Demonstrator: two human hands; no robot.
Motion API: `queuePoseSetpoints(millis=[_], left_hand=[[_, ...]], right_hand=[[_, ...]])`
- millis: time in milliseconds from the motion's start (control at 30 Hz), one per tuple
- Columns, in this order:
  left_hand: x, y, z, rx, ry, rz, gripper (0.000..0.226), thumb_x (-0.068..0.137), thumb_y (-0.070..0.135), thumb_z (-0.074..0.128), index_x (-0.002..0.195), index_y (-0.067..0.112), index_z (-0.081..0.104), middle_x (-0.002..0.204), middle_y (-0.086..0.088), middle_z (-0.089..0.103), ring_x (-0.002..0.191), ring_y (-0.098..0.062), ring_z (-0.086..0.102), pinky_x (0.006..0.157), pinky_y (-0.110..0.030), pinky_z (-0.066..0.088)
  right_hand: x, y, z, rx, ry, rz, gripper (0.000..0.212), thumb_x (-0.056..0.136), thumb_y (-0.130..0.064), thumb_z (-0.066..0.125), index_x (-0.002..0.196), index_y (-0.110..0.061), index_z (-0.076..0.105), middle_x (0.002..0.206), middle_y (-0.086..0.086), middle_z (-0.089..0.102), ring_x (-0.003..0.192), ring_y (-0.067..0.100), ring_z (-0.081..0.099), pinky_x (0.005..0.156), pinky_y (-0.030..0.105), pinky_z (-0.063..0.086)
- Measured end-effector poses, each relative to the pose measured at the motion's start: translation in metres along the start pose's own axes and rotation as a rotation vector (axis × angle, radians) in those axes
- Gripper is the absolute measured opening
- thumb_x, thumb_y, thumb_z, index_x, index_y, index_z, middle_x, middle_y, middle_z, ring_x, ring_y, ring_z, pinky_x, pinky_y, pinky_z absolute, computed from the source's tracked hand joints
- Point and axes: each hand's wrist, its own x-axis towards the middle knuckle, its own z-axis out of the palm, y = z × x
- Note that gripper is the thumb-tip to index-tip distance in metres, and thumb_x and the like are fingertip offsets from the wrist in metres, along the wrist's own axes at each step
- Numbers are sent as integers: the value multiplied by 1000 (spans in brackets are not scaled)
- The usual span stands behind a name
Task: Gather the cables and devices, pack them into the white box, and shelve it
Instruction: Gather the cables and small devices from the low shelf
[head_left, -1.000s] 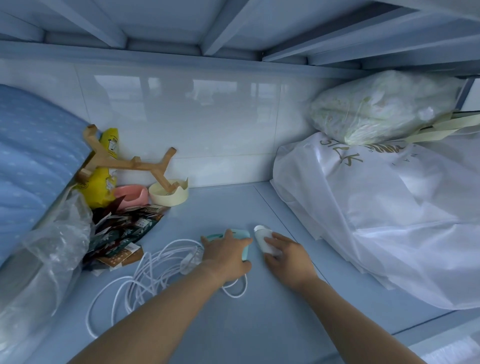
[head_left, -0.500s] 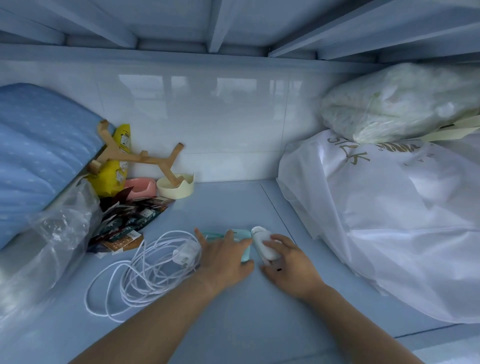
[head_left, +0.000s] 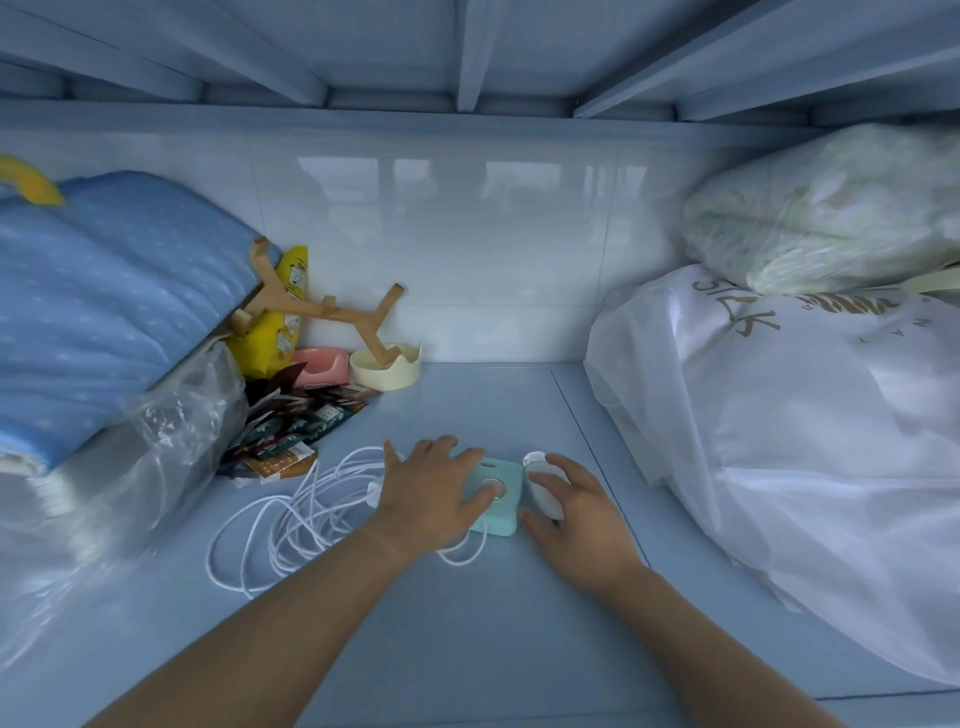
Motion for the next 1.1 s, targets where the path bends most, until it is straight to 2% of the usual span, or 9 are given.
queuePoseSetpoints(millis=[167,233,300,367,467,600,767,867,1100], left_hand=[[-6,-45,-9,-30,-59,64,53,86,61,41,133,37,40,145,1,36,133,-19,31,105,-43,25],[-12,-61,-11,-19,-104,139,60,83,63,46,136,39,36,147,1,34,135,-17,27,107,-40,24],[-18,-73,-13,-24,-191,176,72,77,64,53,140,44,24,152,2,22,140,-17,14,111,-48,15],[-21,-79,-14,-52,-308,161,85,72,60,60,141,49,11,156,8,6,143,-18,-2,108,-60,7],[-19,-82,-15,-83,-368,190,88,74,45,63,142,48,8,156,7,2,142,-18,-2,108,-58,21],[-14,-82,-11,-94,-339,256,84,76,30,61,145,35,14,154,-4,13,139,-24,13,105,-46,35],[-7,-75,-3,-47,-279,269,78,80,24,60,145,29,17,150,-6,18,134,-29,20,95,-44,44],[-6,-71,0,-53,-243,274,74,81,19,60,143,28,21,149,-5,20,132,-29,23,91,-41,46],[-4,-67,-10,-132,-92,224,63,83,2,51,138,28,33,147,-1,25,132,-23,25,89,-39,47]], right_hand=[[18,-32,13,19,-49,-100,41,82,-34,61,120,-20,57,136,-3,46,121,15,46,97,16,31],[23,-44,22,21,-87,-105,44,81,-35,61,123,-22,54,139,-4,44,120,13,48,96,18,35],[26,-52,31,11,-120,-65,48,80,-37,61,126,-24,51,141,-6,41,123,12,45,97,22,37],[27,-57,37,-30,-143,-39,51,78,-35,62,126,-23,52,139,-4,44,125,13,44,100,23,35],[24,-58,42,-96,-151,-46,50,74,-33,63,122,-22,55,136,-3,48,127,14,43,101,23,31],[17,-62,45,-66,-115,12,48,72,-26,64,119,-25,57,138,-2,47,128,14,41,102,20,30],[9,-71,37,14,-63,28,44,69,-16,69,112,-21,63,125,-4,59,119,12,50,94,4,24],[1,-71,25,70,-38,43,40,71,-20,72,110,-20,64,123,-4,60,118,10,52,97,8,30],[-12,-63,13,31,-4,117,46,72,-31,75,114,-18,61,130,-3,53,121,10,48,100,11,28]])
